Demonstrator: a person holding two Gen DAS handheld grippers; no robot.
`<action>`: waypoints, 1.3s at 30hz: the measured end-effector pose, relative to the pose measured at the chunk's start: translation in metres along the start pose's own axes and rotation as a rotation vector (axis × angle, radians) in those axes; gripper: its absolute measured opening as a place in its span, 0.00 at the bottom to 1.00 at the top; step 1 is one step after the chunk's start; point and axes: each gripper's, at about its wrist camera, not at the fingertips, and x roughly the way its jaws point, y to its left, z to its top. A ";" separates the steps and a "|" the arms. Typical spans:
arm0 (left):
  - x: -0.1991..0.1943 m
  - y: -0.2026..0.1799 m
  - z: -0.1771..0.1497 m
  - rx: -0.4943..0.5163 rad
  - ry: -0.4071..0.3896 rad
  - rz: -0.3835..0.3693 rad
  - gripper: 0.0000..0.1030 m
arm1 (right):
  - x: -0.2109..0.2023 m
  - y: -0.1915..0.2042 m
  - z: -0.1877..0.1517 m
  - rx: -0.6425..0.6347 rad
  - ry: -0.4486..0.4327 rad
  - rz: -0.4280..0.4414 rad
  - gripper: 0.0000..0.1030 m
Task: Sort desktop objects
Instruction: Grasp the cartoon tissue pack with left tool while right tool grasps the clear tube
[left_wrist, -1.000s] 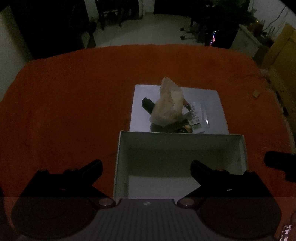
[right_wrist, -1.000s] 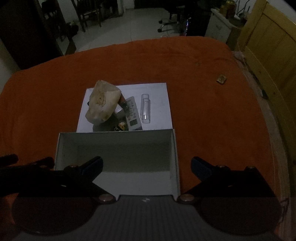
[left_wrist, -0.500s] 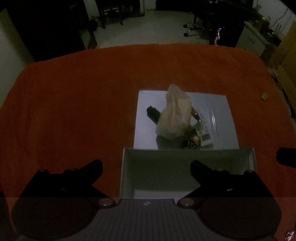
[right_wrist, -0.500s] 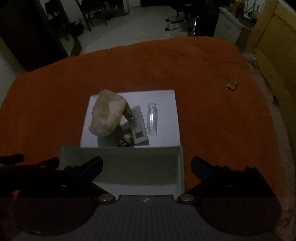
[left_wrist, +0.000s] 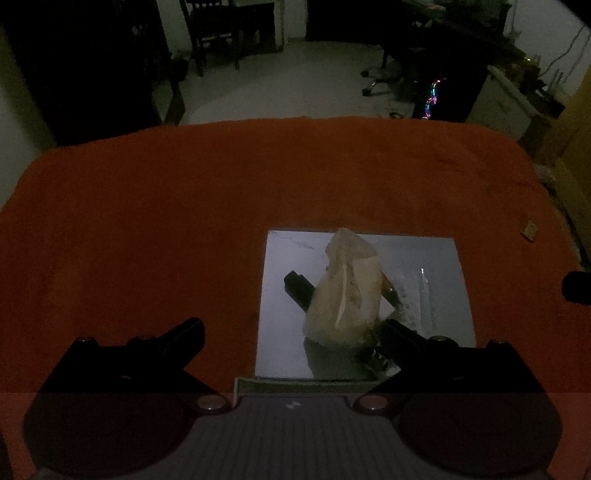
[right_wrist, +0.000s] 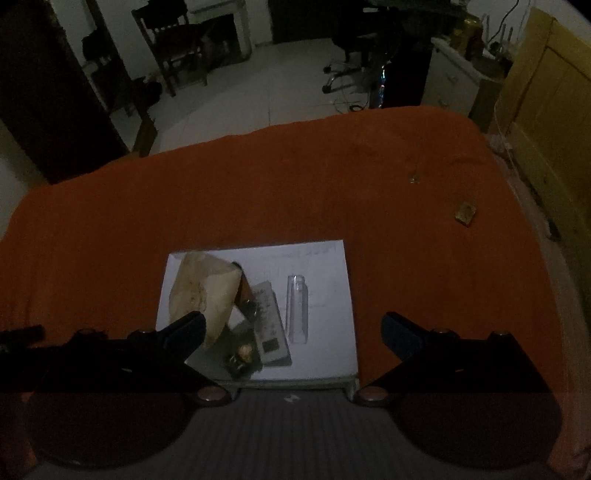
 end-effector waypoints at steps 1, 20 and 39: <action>0.004 0.000 0.002 -0.002 0.000 0.002 0.99 | 0.005 0.000 0.002 0.001 0.002 0.003 1.00; 0.100 0.019 0.014 -0.008 0.028 -0.021 0.99 | 0.117 -0.001 0.015 -0.023 0.024 0.046 1.00; 0.148 -0.023 0.012 0.115 0.000 -0.190 0.99 | 0.224 -0.018 -0.004 -0.127 0.050 0.080 1.00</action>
